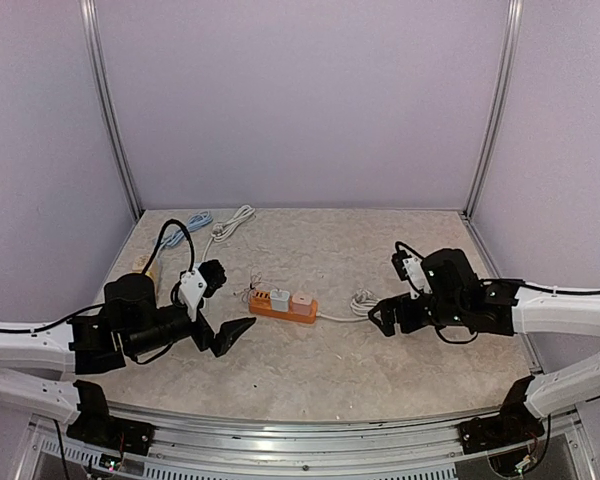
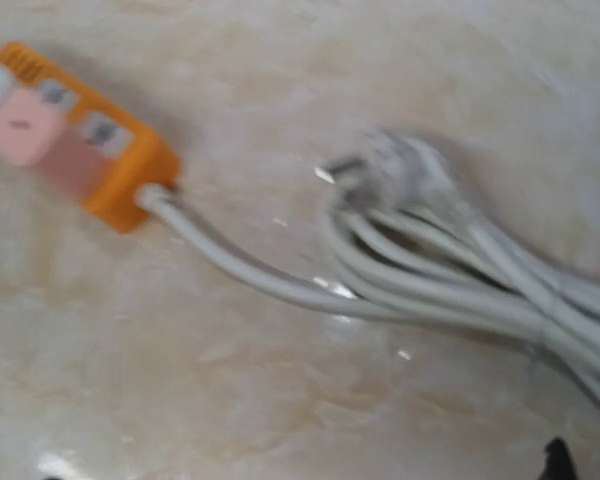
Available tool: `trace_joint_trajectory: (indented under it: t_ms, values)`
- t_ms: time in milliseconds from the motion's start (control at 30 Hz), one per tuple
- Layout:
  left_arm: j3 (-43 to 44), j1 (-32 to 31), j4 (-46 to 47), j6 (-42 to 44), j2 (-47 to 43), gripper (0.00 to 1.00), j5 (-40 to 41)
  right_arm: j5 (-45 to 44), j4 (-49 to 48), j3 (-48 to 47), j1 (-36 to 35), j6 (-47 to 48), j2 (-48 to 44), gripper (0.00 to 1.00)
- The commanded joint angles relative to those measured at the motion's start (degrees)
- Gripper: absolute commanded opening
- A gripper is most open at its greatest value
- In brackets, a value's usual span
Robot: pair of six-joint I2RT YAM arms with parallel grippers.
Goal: Insert the plug
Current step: Move the socket to the center of the board, then adjust the socket at the center of the board.
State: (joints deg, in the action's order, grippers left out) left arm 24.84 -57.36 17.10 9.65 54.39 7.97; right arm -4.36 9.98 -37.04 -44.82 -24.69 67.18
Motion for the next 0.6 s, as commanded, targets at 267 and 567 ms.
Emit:
trace_joint_trajectory:
  t_ms: [267, 567]
  values:
    - [2.3, 2.0, -0.4, -5.1, -0.3, 0.99, 1.5, -1.8, -6.2, 0.1, 2.6, -11.2, 14.1, 1.0]
    - [1.6, 2.0, -1.0, -6.3, -1.6, 0.99, 2.9, 8.0, -16.8, -3.2, 8.3, -9.9, 26.1, 1.0]
